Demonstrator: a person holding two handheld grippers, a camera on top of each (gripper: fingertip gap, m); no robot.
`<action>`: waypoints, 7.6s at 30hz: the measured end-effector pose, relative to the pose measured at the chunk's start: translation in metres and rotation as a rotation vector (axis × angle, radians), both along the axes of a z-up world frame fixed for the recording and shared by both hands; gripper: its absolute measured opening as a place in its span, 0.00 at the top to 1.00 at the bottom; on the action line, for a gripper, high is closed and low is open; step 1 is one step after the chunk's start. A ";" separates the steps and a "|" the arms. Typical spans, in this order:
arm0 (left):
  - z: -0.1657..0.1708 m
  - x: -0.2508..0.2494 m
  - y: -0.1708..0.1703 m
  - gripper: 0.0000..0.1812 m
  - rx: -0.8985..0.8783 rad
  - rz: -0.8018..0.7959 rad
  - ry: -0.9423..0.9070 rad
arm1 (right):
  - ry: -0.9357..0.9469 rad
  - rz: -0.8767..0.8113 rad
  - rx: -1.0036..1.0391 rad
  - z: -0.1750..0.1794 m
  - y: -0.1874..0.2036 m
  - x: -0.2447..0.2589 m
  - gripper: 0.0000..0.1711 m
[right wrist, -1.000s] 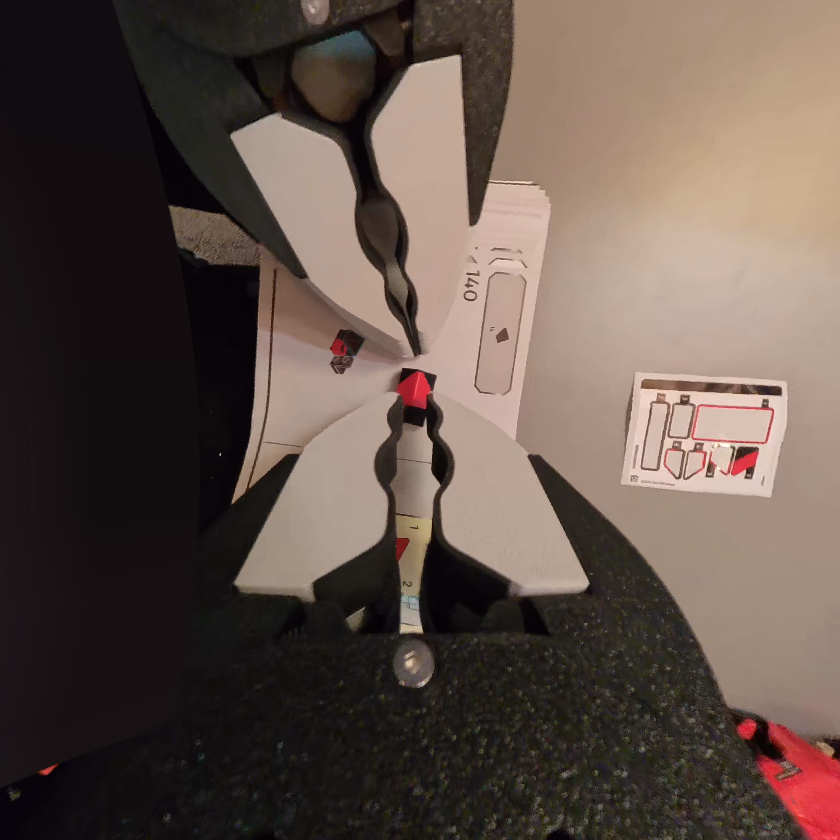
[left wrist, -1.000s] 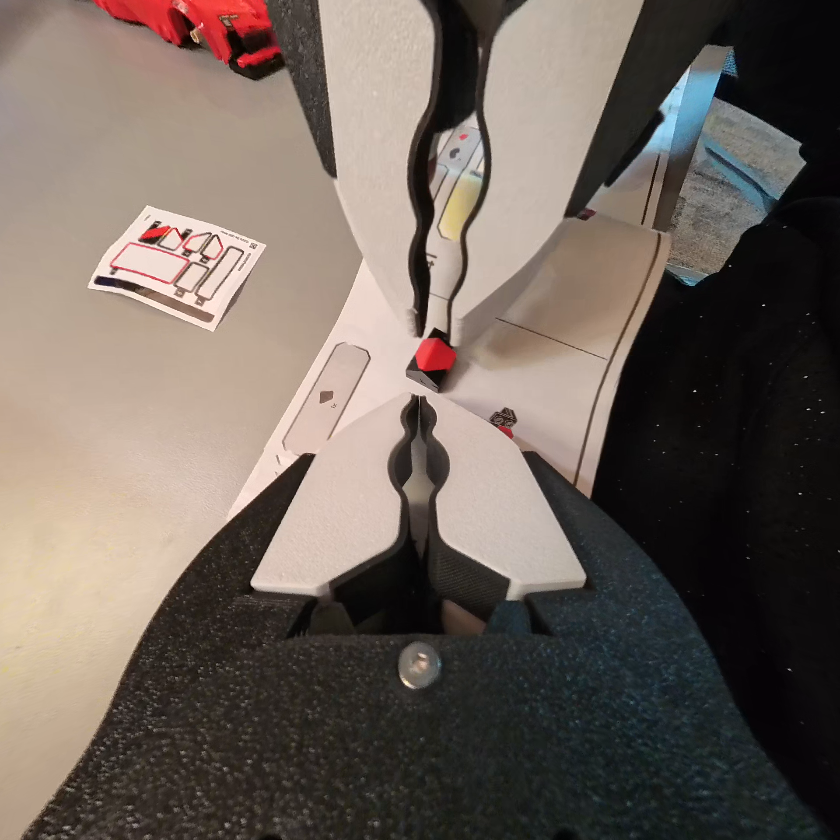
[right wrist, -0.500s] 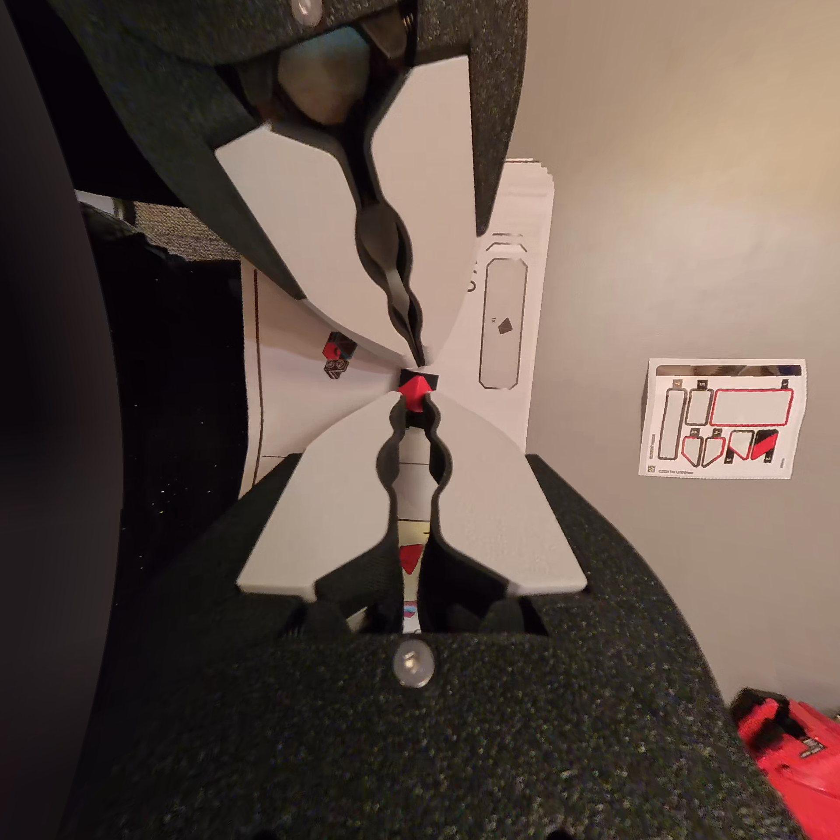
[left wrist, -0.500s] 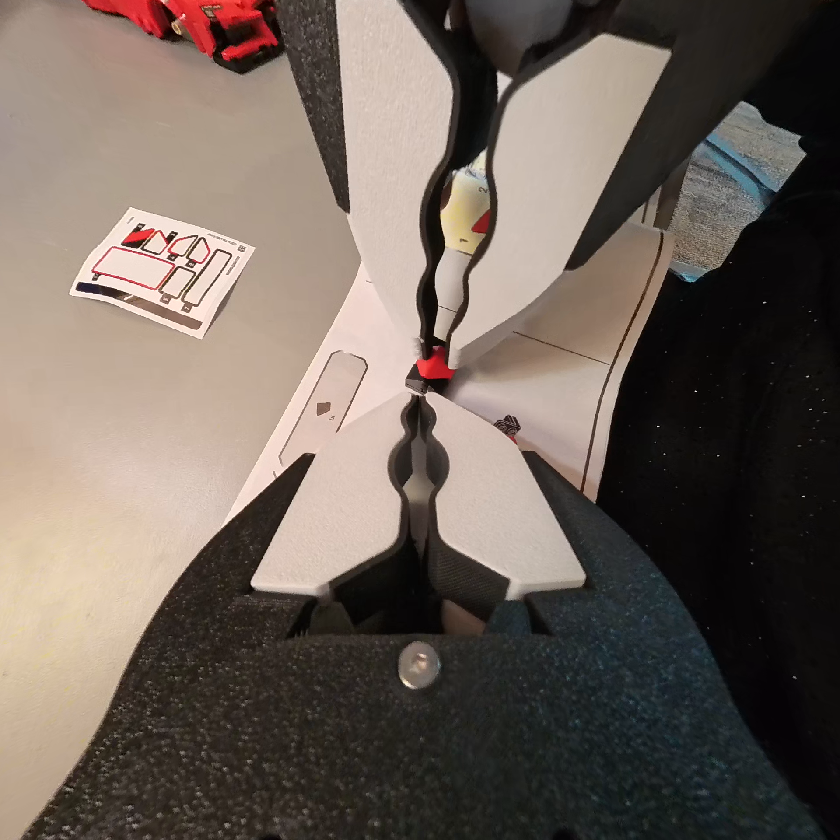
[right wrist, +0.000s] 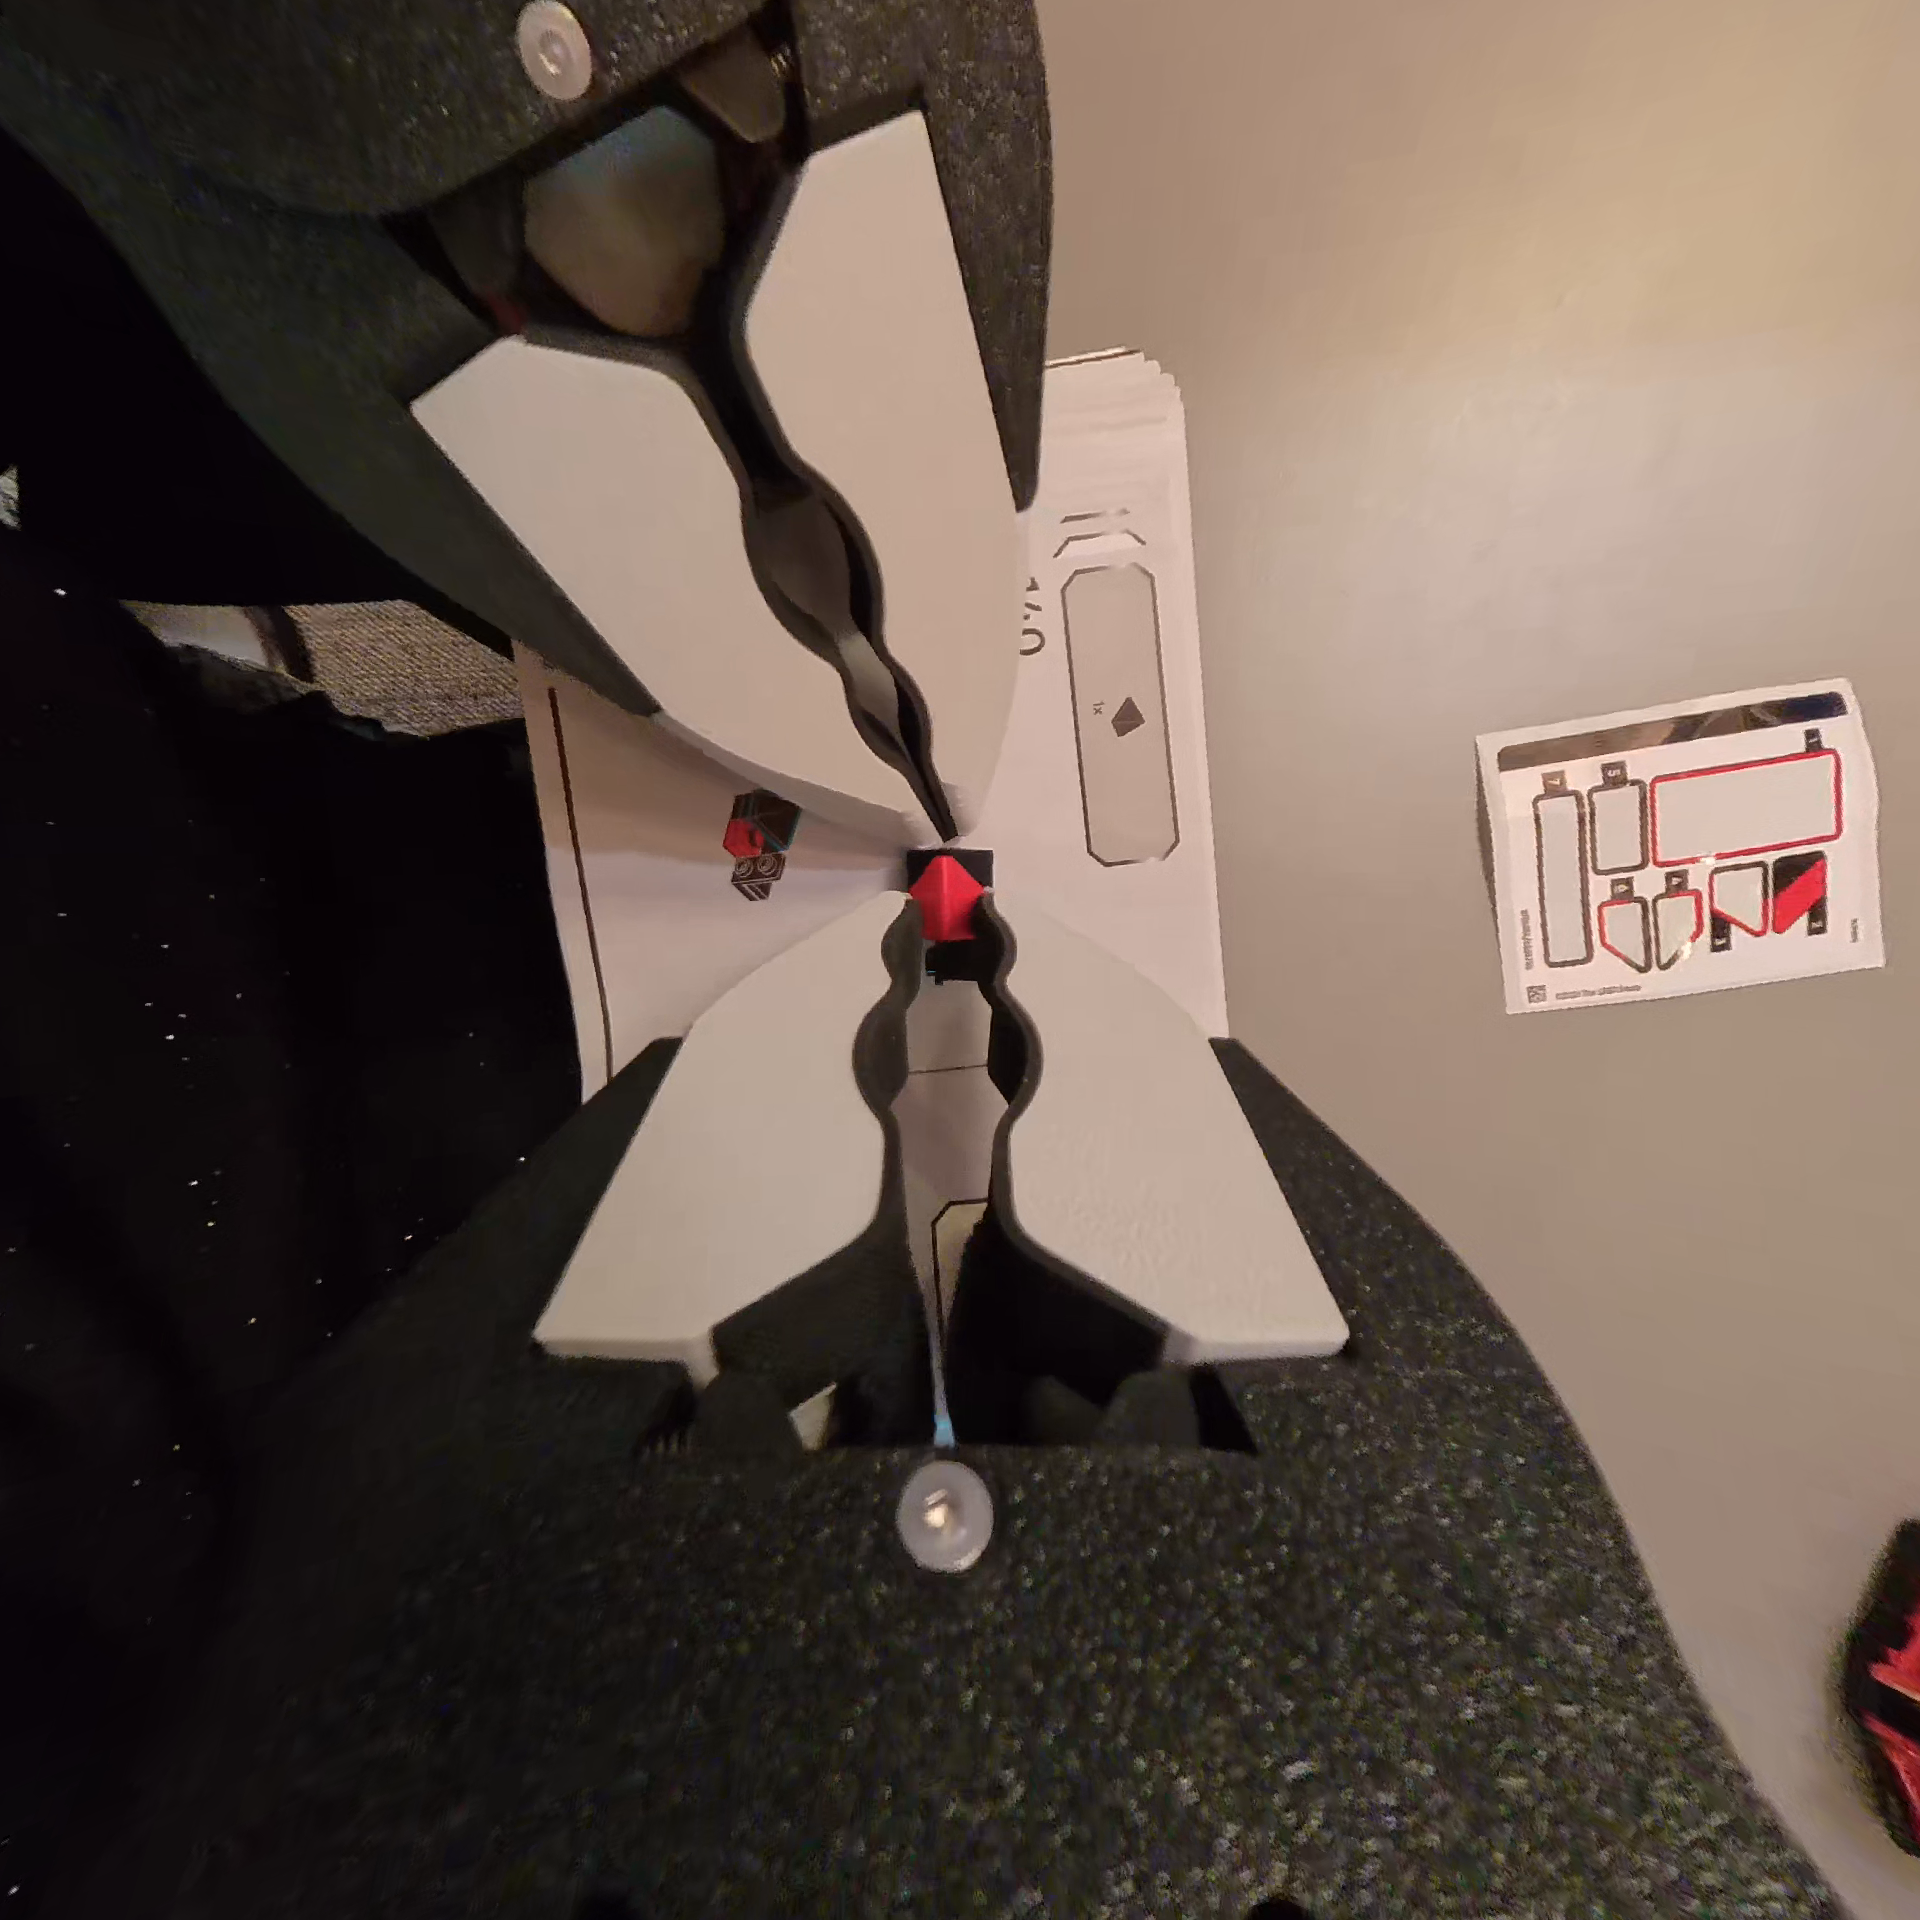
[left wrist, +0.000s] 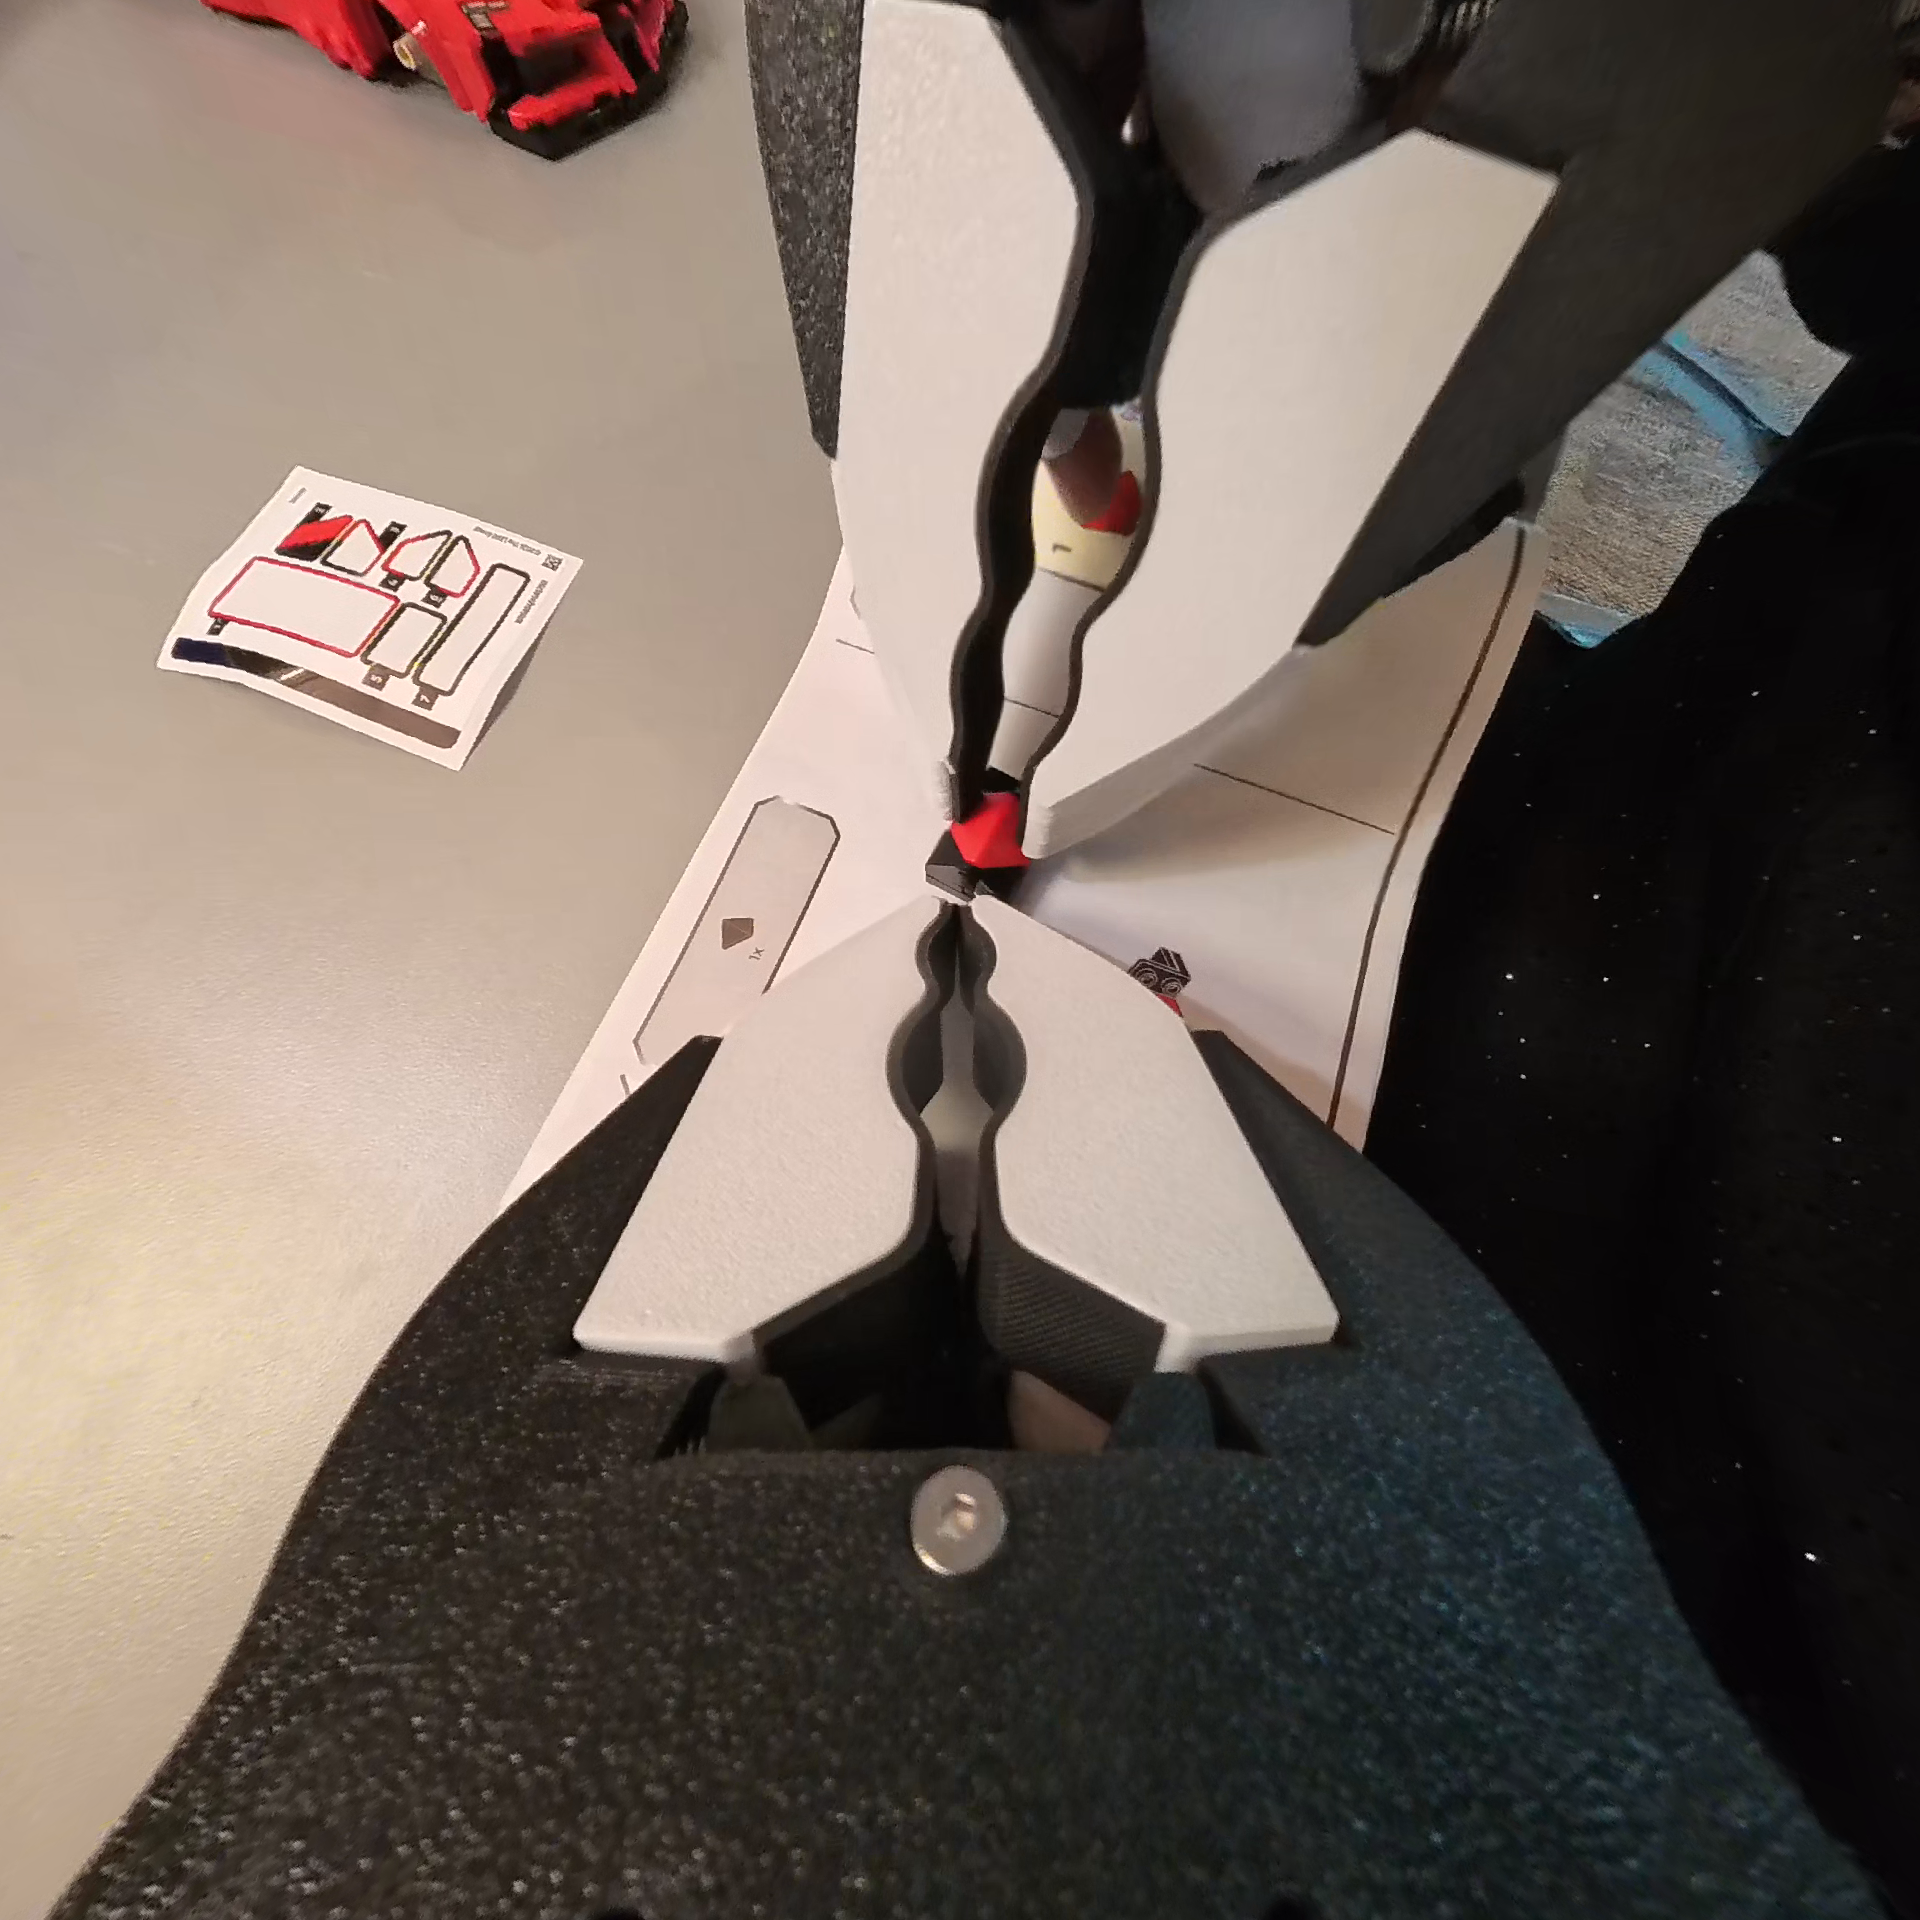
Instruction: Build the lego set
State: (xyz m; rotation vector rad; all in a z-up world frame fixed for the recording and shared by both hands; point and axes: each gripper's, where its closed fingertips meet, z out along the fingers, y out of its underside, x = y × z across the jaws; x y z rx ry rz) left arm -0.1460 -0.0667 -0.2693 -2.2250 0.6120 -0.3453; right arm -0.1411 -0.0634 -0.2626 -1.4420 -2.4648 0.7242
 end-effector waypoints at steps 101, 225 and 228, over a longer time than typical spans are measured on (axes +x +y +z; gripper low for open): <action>0.008 0.001 -0.001 1.00 0.141 -0.496 0.193 | 0.141 0.246 -0.032 0.002 -0.003 -0.003 0.96; 0.100 -0.045 -0.013 0.49 0.422 0.283 -0.258 | 1.226 -0.325 -0.337 0.134 0.099 0.140 0.41; 0.106 -0.056 -0.008 0.44 0.488 0.294 -0.182 | 1.180 -0.337 -0.273 0.131 0.106 0.137 0.39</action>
